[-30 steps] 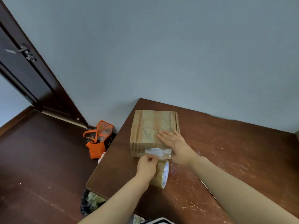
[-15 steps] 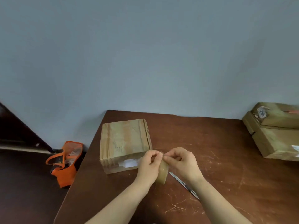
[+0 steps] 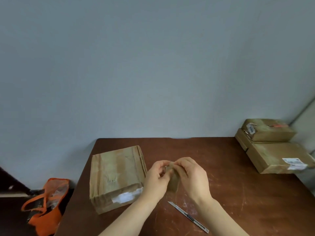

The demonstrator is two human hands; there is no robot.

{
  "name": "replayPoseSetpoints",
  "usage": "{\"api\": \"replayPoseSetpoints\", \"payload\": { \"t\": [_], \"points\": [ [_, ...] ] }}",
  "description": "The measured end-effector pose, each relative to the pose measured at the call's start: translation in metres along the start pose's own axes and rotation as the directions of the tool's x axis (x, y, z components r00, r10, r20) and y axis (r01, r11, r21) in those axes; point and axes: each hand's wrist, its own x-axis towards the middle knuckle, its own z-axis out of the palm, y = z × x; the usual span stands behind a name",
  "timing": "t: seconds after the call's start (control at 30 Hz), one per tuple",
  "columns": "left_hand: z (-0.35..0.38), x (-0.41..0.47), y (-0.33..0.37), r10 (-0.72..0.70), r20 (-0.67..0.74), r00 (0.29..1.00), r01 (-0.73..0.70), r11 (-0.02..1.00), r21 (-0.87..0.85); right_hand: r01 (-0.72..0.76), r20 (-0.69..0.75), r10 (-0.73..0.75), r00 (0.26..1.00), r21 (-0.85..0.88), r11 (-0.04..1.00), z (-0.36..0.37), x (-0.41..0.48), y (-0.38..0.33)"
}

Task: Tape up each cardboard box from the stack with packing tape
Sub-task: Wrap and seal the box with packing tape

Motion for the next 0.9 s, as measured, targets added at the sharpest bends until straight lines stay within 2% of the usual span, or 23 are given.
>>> {"api": "replayPoseSetpoints", "payload": {
  "t": [0.17,0.23,0.3,0.43,0.6,0.67,0.73,0.9],
  "points": [
    [-0.004,0.013,0.012,-0.011,0.066,0.998,0.008,0.999,0.053,0.013,-0.016,-0.013,1.000,0.026,1.000,-0.003,0.012,0.001],
    [-0.006,0.019,0.016,0.007,0.054,0.999,-0.013,0.992,0.124,0.010,-0.018,-0.010,1.000,0.002,1.000,-0.002,0.015,0.000],
    [-0.005,0.024,0.016,0.030,0.025,0.999,-0.033,0.992,0.125,0.004,-0.013,-0.004,1.000,-0.026,1.000,0.000,0.018,-0.003],
    [-0.003,0.030,0.019,0.063,0.006,0.998,-0.064,0.988,0.140,-0.056,-0.006,0.056,0.998,0.043,0.998,-0.002,0.028,-0.005],
    [-0.005,0.036,0.031,0.009,-0.017,1.000,-0.009,1.000,0.020,-0.099,0.001,0.101,0.995,0.232,0.968,-0.009,0.046,-0.006],
    [-0.004,0.036,0.038,-0.014,-0.050,0.999,0.010,0.997,-0.079,-0.105,-0.009,0.113,0.994,0.296,0.949,-0.011,0.050,-0.007],
    [-0.004,0.036,0.041,-0.036,-0.094,0.995,0.027,0.995,-0.100,-0.113,0.019,0.114,0.993,0.357,0.927,-0.014,0.054,-0.008],
    [-0.006,0.036,0.041,-0.071,-0.144,0.987,0.054,0.992,-0.117,-0.091,0.128,0.051,0.991,0.324,0.942,-0.019,0.056,-0.009]
  ]
}}
